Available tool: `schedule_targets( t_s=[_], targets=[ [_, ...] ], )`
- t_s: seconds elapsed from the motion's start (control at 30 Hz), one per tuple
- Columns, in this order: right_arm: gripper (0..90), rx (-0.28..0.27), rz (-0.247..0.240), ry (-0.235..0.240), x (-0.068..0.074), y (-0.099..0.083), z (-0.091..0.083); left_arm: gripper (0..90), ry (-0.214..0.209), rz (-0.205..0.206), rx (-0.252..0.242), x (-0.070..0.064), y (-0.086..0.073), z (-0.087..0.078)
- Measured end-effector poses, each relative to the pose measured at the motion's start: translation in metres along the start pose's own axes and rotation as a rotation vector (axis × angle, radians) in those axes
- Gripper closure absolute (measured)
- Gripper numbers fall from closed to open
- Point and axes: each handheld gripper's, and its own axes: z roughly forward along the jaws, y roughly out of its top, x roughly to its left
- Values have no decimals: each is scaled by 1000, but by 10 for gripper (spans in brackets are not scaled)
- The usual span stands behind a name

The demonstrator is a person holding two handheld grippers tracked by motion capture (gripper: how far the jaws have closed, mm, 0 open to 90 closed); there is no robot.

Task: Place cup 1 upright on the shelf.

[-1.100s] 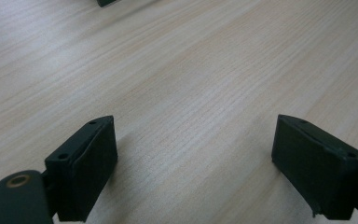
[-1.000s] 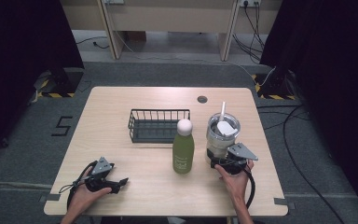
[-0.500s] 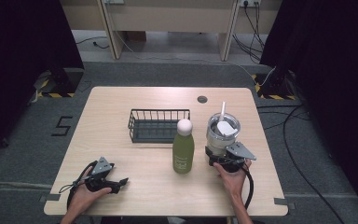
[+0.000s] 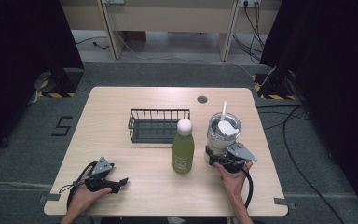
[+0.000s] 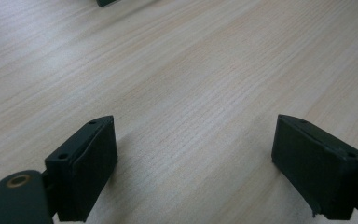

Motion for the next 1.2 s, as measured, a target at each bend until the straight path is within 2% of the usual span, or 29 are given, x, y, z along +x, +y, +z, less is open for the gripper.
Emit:
schedule_targets(
  t_s=[0.3,0.37,0.5,0.63,0.77,1.03,1.2],
  targets=[
    [108,5,-10,-7,-9,14,-5,134,0,0,0,0,0,0],
    [108,2,-13,-9,-10,15,-4,134,0,0,0,0,0,0],
    [108,6,13,2,-14,23,-1,134,0,1,0,0,0,0],
    [108,5,5,6,-14,30,3,133,0,1,0,0,0,0],
    [108,-3,9,20,-15,43,8,134,0,0,0,0,0,0],
    [108,-1,-13,54,-16,71,20,134,-1,0,0,0,0,0],
    [108,6,-29,88,-13,95,32,134,-3,1,-2,0,0,0]
  ],
)
